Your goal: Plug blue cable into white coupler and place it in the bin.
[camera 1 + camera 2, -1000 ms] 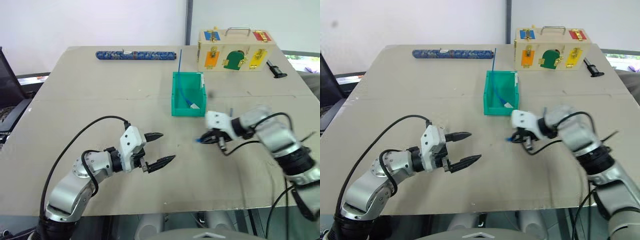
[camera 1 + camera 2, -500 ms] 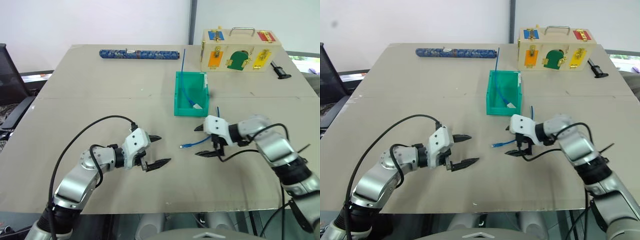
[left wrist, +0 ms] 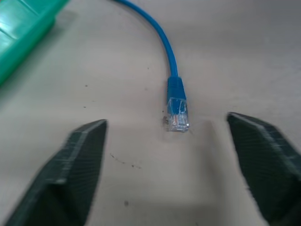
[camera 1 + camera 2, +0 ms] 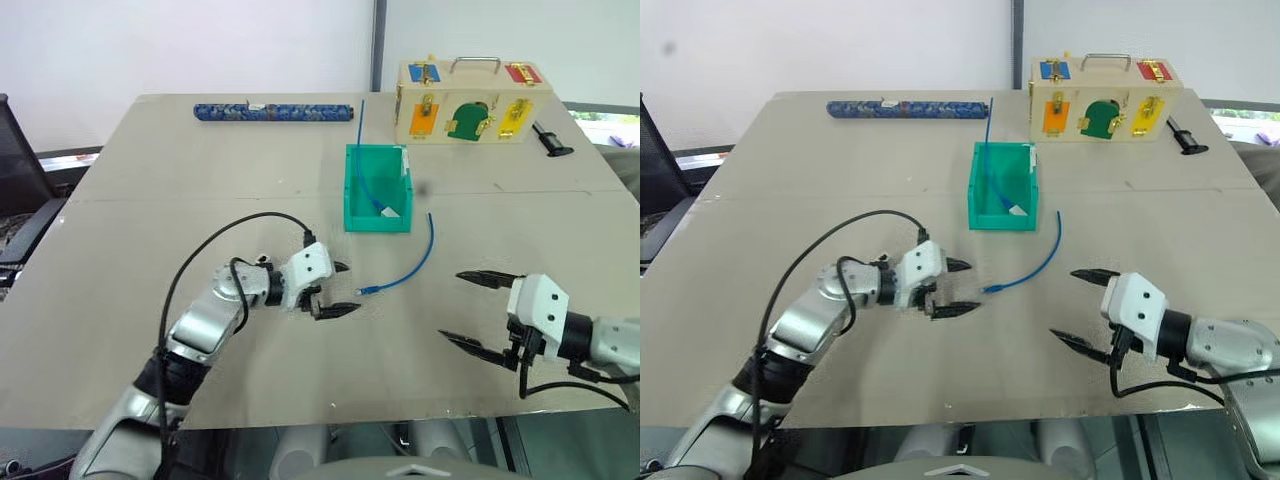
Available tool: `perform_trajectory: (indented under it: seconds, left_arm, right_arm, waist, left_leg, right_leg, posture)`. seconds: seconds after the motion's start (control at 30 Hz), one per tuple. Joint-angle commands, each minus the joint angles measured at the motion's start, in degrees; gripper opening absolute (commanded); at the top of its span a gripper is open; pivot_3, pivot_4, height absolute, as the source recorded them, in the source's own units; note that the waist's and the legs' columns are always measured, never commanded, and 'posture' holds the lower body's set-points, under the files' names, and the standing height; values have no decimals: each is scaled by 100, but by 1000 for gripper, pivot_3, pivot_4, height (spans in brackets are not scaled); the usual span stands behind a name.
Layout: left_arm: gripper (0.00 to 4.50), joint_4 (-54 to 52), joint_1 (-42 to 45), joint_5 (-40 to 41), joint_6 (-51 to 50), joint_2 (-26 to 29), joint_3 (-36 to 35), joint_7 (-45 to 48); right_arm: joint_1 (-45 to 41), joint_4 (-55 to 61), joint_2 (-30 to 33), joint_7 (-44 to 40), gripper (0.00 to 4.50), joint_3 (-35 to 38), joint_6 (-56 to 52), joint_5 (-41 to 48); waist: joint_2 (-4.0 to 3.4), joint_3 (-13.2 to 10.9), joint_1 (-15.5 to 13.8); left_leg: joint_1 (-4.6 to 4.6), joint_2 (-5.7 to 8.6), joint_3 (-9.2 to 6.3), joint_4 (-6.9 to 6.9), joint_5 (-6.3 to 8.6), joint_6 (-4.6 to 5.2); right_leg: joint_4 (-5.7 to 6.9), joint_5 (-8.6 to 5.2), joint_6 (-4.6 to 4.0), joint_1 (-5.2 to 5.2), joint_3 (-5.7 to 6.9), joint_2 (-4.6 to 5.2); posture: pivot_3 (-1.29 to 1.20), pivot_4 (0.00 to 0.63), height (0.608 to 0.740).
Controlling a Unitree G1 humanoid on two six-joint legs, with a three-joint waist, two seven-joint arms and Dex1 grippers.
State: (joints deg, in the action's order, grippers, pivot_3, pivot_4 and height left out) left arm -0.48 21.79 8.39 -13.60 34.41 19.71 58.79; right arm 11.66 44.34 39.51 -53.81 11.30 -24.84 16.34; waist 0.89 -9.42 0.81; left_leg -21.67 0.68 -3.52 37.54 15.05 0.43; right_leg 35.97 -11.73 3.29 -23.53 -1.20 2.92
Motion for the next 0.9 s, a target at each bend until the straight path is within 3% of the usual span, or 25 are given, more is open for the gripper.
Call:
perform_trajectory:
  seconds: [0.03,0.2,0.4,0.53,0.67,0.83,0.9]
  left_arm:
    - [2010,282,66,-229,422,-61,189,206]
    - [40,635,125,-241,891,-184,139,364]
    - [10,420,72,345,1062,-501,-294,454]
    - [10,81,122,734,1275,-763,-692,339]
    - [10,60,206,588,1887,-884,-894,168]
    - [0,80,280,446,2217,-904,-931,102]
    - [0,92,302,384,2362,-891,-913,109]
  right_arm:
    - [58,368,-46,407,4454,63,-55,-4]
    - [196,686,-197,947,4454,-83,-659,269]
    - [24,890,-968,1959,4454,-355,-2050,1187]
    - [-458,605,-2008,2935,4454,-310,-3147,2089]
    - [-980,188,-3216,3864,4454,-102,-3618,3044]
    - [-1438,-80,-3812,4428,2990,-13,-3670,3559]
    - [-1637,-193,-3980,4676,2990,12,-3688,3747]
  waist:
    - [3,2,-18]
    - [5,6,-37]
    - [7,7,-38]
    - [9,6,-19]
    - [7,7,-13]
    - [3,7,-12]
    - [4,8,-11]
  left_leg:
    - [-1,1,-2,0,0,0]
    - [-6,3,-4,0,0,0]
    - [-7,3,-6,1,0,0]
    - [-7,-2,-10,3,0,0]
    - [-6,-7,-13,2,0,0]
    - [-10,-4,-12,1,0,0]
    - [-10,2,-14,0,0,0]
  right_leg:
    - [0,8,-14,0,1,0]
    - [-5,8,-14,0,1,4]
    - [-4,8,-15,0,1,5]
    - [-1,9,-16,-2,4,4]
    - [-1,9,-17,-2,6,-1]
    - [-2,10,-16,-4,4,-1]
    - [-2,10,-16,-5,4,1]
  posture:
    - [0,150,740]
    - [0,150,740]
    - [0,150,740]
    - [0,150,740]
    - [0,150,740]
    - [0,150,740]
    - [0,150,740]
